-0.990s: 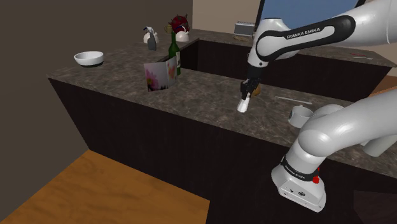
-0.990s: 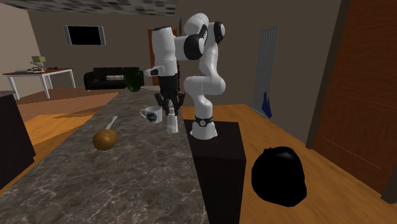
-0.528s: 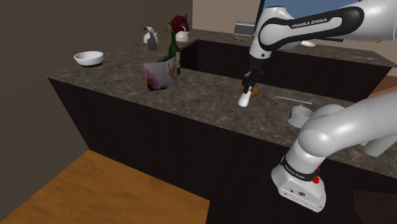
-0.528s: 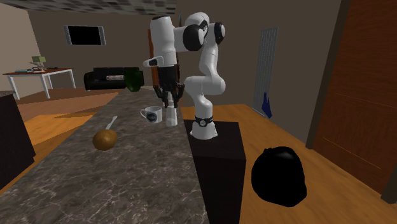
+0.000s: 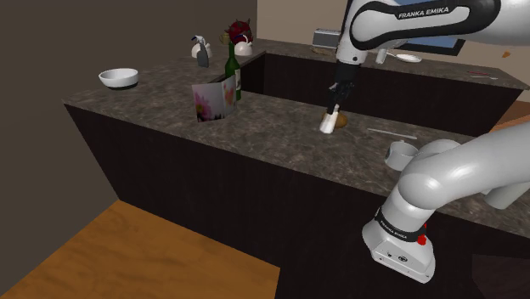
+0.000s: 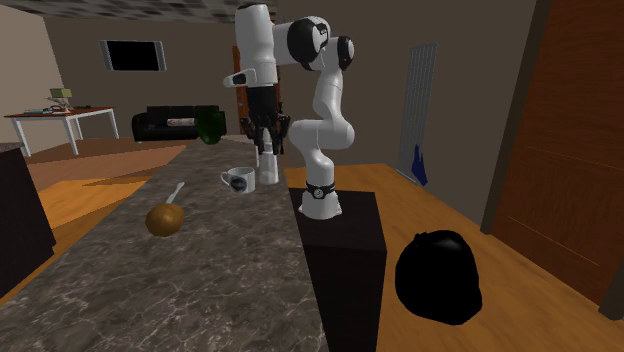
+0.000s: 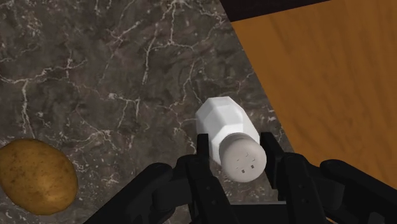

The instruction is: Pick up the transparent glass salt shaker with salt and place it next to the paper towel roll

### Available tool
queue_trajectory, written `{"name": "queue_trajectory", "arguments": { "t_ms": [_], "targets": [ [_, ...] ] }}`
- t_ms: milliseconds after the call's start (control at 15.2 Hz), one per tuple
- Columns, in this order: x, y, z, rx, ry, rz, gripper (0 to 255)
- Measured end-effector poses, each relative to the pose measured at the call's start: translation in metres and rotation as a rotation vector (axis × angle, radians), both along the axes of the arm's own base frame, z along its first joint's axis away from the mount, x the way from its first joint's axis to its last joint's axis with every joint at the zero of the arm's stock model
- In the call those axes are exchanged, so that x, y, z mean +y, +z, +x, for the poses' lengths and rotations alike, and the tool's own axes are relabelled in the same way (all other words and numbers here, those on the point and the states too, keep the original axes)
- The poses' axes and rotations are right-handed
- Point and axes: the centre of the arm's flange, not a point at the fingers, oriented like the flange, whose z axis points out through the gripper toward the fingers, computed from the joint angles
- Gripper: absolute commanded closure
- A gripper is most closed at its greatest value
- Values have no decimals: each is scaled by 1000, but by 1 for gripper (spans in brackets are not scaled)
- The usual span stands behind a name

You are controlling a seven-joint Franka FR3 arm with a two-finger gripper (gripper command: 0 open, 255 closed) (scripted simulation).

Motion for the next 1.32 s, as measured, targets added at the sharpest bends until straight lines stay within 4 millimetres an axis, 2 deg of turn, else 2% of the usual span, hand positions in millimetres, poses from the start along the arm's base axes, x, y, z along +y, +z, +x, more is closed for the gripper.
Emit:
{"name": "queue_trajectory", "arguments": {
  "t_ms": [1320],
  "targets": [
    [0, 107, -2, 0, 0, 0, 255]
  ]
}}
